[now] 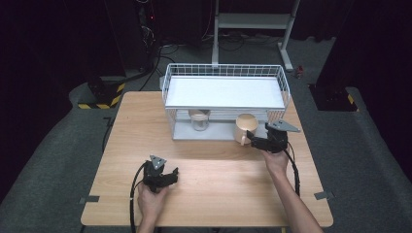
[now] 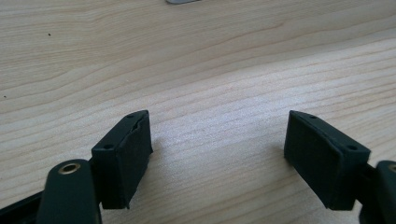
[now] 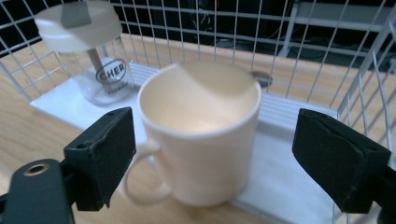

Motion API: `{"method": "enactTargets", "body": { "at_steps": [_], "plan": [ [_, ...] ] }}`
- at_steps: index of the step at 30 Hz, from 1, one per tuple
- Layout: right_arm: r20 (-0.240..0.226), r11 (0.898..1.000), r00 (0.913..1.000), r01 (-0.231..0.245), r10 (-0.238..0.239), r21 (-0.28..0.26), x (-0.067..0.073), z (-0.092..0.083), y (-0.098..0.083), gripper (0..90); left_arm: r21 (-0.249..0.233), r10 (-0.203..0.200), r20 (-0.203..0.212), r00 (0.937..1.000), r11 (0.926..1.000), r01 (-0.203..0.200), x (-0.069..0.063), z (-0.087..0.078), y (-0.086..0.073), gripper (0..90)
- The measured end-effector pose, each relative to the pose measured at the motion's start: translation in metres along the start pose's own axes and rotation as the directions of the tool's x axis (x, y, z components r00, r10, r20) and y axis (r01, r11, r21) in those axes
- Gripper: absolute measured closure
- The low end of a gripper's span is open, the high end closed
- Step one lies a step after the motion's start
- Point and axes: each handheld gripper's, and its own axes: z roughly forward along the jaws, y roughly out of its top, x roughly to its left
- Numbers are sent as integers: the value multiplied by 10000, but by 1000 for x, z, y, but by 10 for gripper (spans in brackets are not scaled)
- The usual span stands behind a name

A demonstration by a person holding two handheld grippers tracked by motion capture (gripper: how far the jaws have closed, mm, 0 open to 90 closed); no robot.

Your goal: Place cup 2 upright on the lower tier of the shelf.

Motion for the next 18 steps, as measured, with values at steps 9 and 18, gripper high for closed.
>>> {"method": "enactTargets", "body": {
  "at_steps": [9, 18],
  "plan": [
    [-137, 9994, 9998, -170, 174, 312, -1, -12, -27, 269, 2, 0, 1, 10000, 10000, 0, 0, 0, 0, 234],
    [63, 9973, 10000, 52, -56, 738, 4, 0, -40, 316, 0, -1, 1, 10000, 10000, 1, 0, 0, 0, 234]
  ]
}}
